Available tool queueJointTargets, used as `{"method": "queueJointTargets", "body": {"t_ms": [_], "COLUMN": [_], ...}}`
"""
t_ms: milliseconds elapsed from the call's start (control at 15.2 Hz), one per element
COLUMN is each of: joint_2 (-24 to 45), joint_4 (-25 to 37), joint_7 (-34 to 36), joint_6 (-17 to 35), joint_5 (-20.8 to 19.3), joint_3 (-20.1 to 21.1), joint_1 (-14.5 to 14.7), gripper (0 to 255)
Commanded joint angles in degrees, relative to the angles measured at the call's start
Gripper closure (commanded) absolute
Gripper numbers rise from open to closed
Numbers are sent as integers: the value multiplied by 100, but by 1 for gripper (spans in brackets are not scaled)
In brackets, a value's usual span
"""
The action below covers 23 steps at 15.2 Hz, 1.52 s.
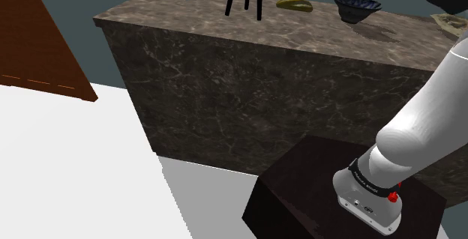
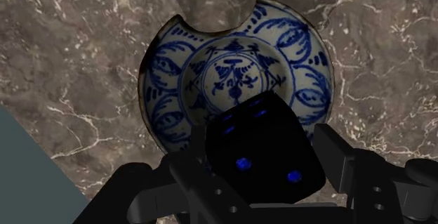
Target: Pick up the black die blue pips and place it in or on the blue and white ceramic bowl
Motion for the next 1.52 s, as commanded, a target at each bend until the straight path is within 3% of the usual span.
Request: {"method": "queueJointTargets", "body": {"t_ms": [0, 726, 1254, 1320, 1452], "joint_2": [-44, -720, -742, -742, -743], "joint_4": [-235, -1973, -2041, -2041, -2041], "joint_7": [-47, 161, 169, 169, 169], "joint_6": [202, 1338, 1386, 1386, 1386], "joint_5": [-27, -375, -386, -386, -386], "joint_3": [-8, 103, 108, 108, 108], "joint_1": [-2, 246, 251, 251, 251], "gripper": [255, 255, 255, 0, 0]}}
